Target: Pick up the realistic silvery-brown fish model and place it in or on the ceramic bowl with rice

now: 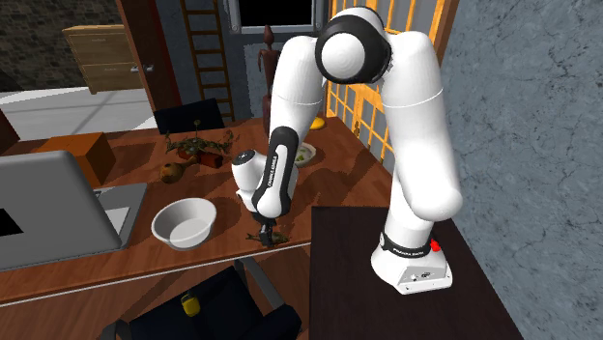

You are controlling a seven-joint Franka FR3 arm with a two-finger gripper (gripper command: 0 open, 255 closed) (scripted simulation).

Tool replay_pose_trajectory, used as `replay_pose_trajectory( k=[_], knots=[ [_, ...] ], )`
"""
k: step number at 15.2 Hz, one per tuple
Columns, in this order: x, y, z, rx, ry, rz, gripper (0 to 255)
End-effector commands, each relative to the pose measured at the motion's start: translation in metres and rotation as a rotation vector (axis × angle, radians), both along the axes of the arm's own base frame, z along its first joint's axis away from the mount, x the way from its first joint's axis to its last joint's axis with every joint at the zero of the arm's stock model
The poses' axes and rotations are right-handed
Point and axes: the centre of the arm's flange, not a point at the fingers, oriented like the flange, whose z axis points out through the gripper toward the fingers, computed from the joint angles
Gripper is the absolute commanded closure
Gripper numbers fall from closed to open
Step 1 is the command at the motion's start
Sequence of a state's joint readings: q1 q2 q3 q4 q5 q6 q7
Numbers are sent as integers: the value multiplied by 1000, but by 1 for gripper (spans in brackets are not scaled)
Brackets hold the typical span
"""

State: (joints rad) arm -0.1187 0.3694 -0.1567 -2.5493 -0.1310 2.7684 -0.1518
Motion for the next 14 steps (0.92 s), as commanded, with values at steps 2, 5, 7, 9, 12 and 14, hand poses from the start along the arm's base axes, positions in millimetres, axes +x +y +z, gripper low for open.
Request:
replay_pose_trajectory(
  k=[2,5,7,9,12,14],
  knots=[
    [-1,0,-5,0,0,0,0],
    [-1,0,-5,0,0,0,0],
    [-1,0,-5,0,0,0,0],
    [-1,0,-5,0,0,0,255],
    [-1,0,-5,0,0,0,255],
    [0,-1,-5,0,0,0,255]
  ],
)
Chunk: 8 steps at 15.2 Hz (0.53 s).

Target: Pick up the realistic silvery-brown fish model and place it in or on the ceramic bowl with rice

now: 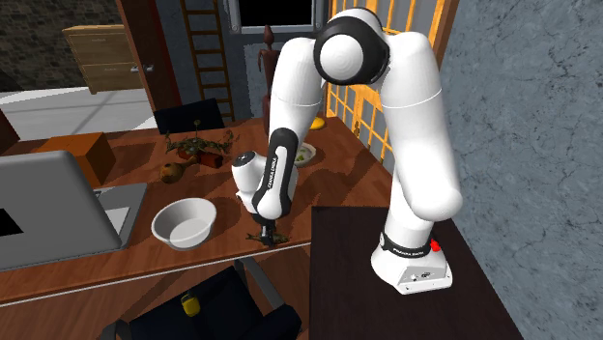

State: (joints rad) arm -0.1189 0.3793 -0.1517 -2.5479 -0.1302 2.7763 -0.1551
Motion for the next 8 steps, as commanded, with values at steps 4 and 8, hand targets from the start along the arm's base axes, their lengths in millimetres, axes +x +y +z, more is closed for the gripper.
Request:
replay_pose_trajectory(
  k=[4,8],
  knots=[
    [-1,-2,4,-2,-1,-8,255],
    [-1,-2,25,-2,-1,-8,255]
  ],
)
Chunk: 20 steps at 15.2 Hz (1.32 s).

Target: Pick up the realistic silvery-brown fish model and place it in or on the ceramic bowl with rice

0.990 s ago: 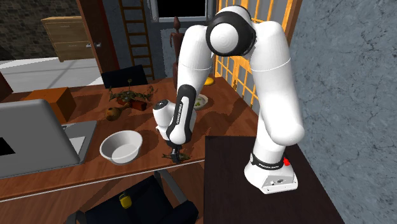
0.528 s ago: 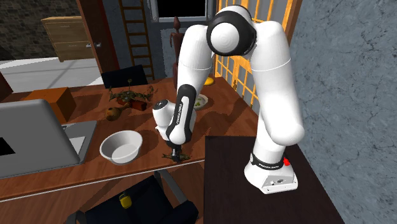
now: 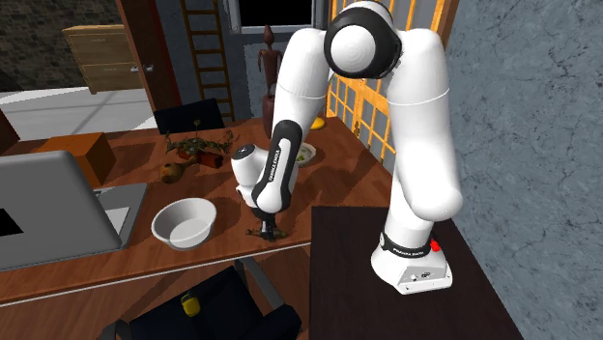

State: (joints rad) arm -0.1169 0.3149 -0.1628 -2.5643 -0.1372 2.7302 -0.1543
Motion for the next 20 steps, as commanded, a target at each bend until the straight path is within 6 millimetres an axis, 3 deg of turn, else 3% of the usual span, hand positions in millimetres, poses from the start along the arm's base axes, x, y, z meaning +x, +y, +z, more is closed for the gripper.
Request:
replay_pose_trajectory(
  k=[1,20],
  knots=[
    [0,1,10,0,0,-1,255],
    [0,1,110,0,0,-1,255]
  ],
)
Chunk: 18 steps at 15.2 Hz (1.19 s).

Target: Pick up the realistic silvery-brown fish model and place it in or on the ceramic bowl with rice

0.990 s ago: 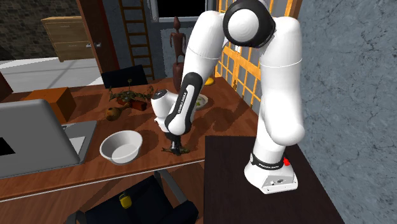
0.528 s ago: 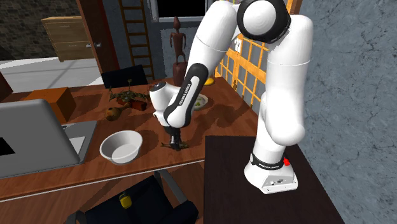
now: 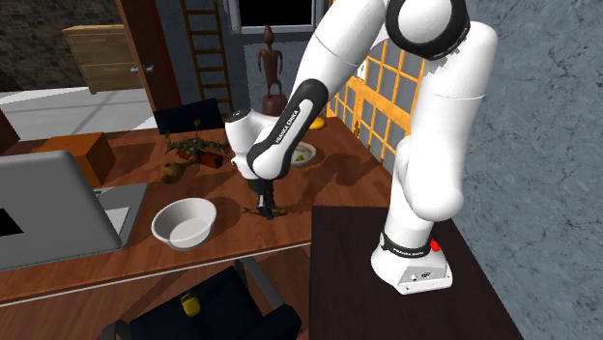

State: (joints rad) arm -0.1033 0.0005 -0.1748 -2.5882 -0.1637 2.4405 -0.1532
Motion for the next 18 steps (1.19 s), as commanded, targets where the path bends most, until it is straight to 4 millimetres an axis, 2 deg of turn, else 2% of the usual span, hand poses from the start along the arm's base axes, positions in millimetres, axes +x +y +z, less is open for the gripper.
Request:
replay_pose_trajectory(
  k=[1,6,18],
  knots=[
    [1,-1,10,0,0,0,255],
    [1,-1,33,0,0,0,255],
    [-26,-157,37,0,0,0,255]
  ],
)
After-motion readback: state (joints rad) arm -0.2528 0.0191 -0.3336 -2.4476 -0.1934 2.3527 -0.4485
